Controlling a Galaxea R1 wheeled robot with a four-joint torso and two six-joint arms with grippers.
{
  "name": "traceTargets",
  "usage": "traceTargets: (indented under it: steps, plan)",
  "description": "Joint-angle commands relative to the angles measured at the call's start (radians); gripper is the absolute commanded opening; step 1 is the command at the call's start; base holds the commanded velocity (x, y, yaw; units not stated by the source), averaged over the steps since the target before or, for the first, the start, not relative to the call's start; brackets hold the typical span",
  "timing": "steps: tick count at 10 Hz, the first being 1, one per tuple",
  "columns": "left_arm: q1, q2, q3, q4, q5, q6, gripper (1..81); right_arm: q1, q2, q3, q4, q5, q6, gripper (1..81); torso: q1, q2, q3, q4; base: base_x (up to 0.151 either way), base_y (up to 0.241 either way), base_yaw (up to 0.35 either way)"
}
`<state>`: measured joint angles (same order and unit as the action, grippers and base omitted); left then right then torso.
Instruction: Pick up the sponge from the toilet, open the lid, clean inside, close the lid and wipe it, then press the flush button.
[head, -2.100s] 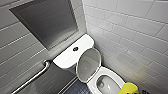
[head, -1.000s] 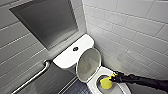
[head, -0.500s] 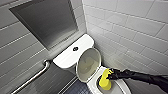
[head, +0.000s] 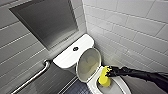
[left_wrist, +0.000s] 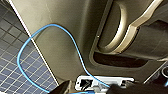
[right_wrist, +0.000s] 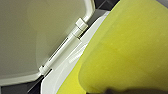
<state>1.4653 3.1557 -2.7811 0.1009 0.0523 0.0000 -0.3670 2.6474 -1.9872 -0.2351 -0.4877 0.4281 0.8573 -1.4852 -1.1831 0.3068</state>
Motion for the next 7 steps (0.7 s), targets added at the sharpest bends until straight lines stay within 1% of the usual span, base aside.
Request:
traceTargets:
  steps: [1, 2, 3, 4, 5, 7]
  plan:
    - [0.020, -0.006, -0.002, -0.001, 0.089, 0.005, 81.1, 0.191, 0.015, -0.009, -0.043, -0.026, 0.006, 1.0, 0.000, 0.000, 0.000, 0.000, 0.000, 0.000, 0.000]
    - [0.020, -0.006, -0.002, -0.001, 0.090, 0.005, 81.1, 0.150, 0.018, -0.069, -0.040, -0.006, 0.008, 1.0, 0.000, 0.000, 0.000, 0.000, 0.000, 0.000, 0.000]
    - [0.022, -0.006, -0.002, -0.001, 0.090, 0.005, 81.1, 0.101, 0.007, -0.140, -0.035, 0.042, 0.020, 1.0, 0.000, 0.000, 0.000, 0.000, 0.000, 0.000, 0.000]
    - [0.022, -0.006, -0.002, -0.001, 0.090, 0.005, 81.1, 0.070, -0.028, -0.178, -0.024, 0.101, 0.040, 1.0, 0.000, 0.000, 0.000, 0.000, 0.000, 0.000, 0.000]
    - [0.022, -0.008, -0.002, 0.000, 0.092, 0.005, 81.1, 0.046, -0.092, -0.148, -0.001, 0.150, 0.040, 1.0, 0.000, 0.000, 0.000, 0.000, 0.000, 0.000, 0.000]
    - [0.022, -0.006, -0.002, 0.000, 0.092, 0.005, 81.1, 0.004, -0.243, 0.034, 0.003, 0.208, 0.041, 1.0, 0.000, 0.000, 0.000, 0.000, 0.000, 0.000, 0.000]
